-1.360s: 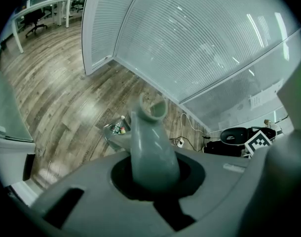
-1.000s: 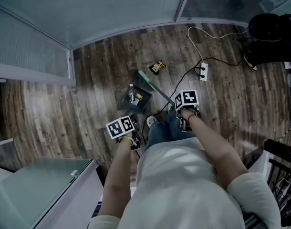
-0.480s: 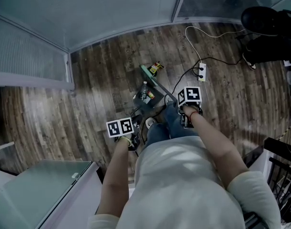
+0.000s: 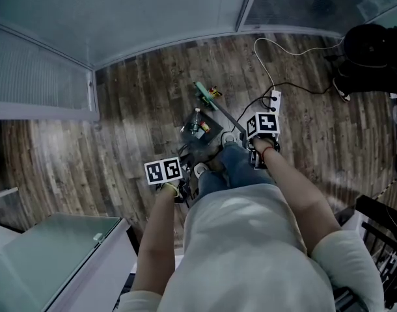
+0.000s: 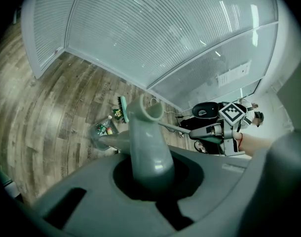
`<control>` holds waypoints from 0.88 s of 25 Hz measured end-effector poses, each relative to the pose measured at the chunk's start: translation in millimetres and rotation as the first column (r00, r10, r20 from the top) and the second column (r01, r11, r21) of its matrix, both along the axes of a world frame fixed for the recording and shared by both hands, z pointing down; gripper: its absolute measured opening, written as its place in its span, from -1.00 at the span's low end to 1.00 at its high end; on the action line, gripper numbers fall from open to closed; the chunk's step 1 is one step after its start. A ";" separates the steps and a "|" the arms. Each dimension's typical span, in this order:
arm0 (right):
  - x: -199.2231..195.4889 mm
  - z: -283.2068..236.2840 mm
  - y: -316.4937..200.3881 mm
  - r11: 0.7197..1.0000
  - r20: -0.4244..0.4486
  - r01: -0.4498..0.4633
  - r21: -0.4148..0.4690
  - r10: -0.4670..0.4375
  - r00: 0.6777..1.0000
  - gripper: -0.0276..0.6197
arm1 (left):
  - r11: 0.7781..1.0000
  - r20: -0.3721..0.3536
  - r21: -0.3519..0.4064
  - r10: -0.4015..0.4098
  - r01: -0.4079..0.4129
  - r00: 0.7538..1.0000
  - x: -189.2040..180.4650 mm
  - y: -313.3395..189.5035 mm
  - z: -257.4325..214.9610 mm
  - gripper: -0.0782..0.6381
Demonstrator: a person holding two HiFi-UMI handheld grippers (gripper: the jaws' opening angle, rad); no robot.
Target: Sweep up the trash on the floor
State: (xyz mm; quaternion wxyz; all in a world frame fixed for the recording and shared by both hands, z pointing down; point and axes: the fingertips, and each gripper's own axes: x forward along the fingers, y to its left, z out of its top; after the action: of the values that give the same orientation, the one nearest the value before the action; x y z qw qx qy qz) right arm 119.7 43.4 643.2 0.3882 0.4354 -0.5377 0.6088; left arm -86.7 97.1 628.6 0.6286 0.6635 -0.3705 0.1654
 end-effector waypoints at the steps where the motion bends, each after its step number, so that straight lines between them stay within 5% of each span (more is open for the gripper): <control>1: 3.2 0.0 -5.9 1.000 -0.002 0.002 0.002 -0.002 1.000 -0.62 | 1.000 0.001 0.000 -0.005 0.005 1.000 1.8 -3.8 -0.1 -0.75; 7: 20.5 -0.7 -50.7 0.999 -0.031 0.045 0.027 -0.044 0.999 -0.62 | 0.999 0.007 -0.002 -0.037 0.037 0.999 12.2 -29.8 1.1 -0.76; 12: 31.1 1.5 -84.1 0.997 -0.042 0.070 0.036 -0.068 0.997 -0.62 | 0.995 -0.090 0.040 -0.083 0.086 0.993 33.5 -53.6 -12.2 -0.76; 22: 41.1 16.4 -125.9 0.991 -0.065 0.135 0.013 -0.133 0.989 -0.62 | 0.995 -0.132 0.009 -0.098 0.100 0.986 46.9 -55.9 -7.8 -0.76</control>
State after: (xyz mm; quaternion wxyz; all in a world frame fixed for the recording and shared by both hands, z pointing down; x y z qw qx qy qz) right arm 160.8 -82.5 659.6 0.4415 0.4211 -0.5582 0.5623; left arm -39.9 41.2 620.8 0.6538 0.6586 -0.3623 0.0871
